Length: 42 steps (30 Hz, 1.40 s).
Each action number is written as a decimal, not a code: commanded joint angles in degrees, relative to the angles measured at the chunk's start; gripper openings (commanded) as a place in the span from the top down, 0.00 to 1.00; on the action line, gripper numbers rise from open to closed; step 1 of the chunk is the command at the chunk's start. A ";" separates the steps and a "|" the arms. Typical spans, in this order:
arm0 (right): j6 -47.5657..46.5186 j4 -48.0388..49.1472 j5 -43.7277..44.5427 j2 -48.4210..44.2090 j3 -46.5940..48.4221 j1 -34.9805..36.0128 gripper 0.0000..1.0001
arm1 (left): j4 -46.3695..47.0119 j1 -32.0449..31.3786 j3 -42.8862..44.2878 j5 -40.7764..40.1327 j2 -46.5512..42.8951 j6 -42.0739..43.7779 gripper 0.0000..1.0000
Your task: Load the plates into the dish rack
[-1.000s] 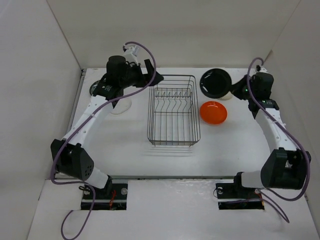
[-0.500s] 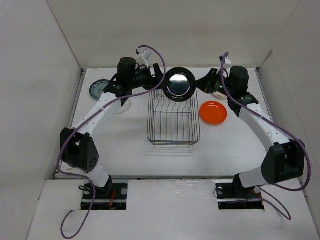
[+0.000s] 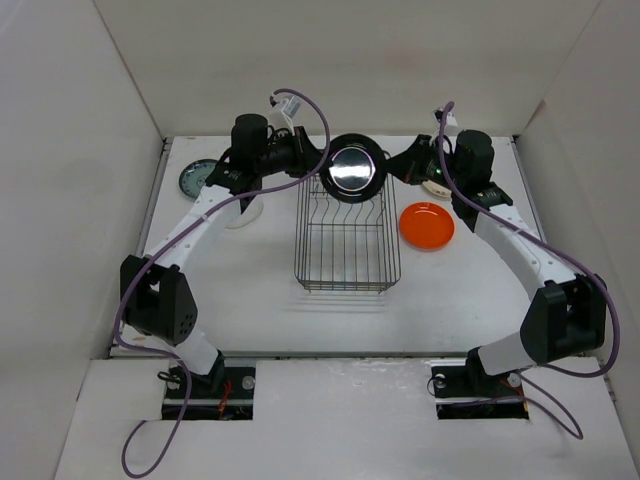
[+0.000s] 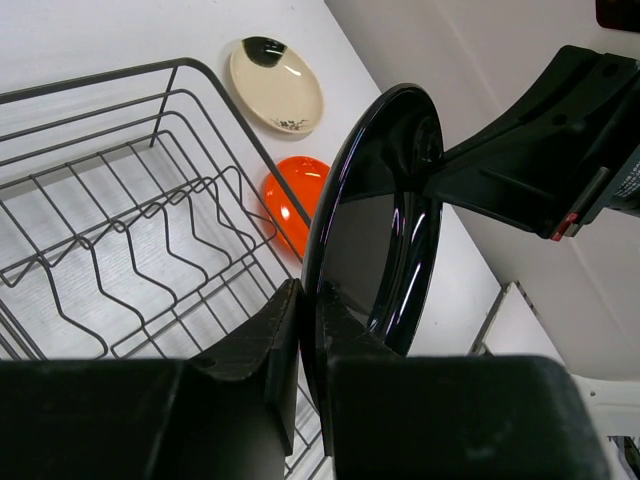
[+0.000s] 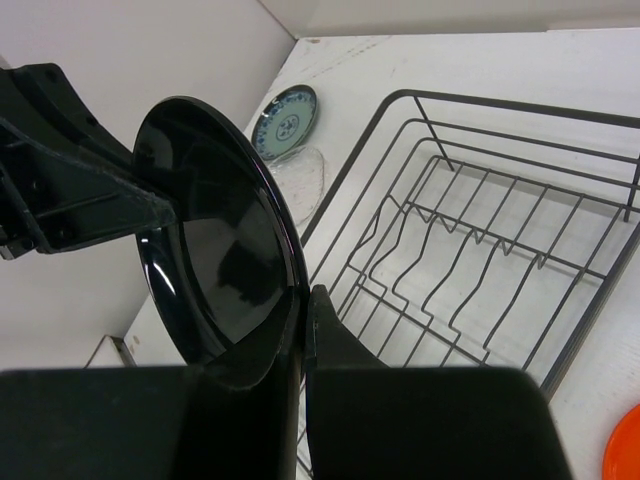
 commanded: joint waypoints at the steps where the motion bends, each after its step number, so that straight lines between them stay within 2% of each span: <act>1: 1.61 7.31 -4.16 -0.60 2.48 1.64 1.00 | 4.33 -1.16 -1.13 5.01 -2.53 -1.25 1.00; 18: 1.62 7.31 -4.69 -0.60 2.48 1.64 1.00 | 3.27 -1.16 -0.61 3.25 -3.06 -0.72 1.00; 22: 1.62 7.31 -4.69 -0.60 2.48 1.64 0.91 | 2.13 -1.16 -0.61 1.77 -3.06 0.33 1.00; 23: 1.62 7.31 -4.69 -0.60 2.48 1.64 0.69 | 1.52 -1.16 -0.61 1.76 -3.59 0.34 1.00; 24: 2.14 7.31 -4.69 -0.60 2.48 1.64 0.66 | 0.90 -1.16 -0.09 1.06 -3.59 0.34 1.00; 42: 2.15 7.31 -4.69 -1.13 2.48 1.12 0.65 | 1.43 -1.16 -0.08 1.58 -4.65 0.86 1.00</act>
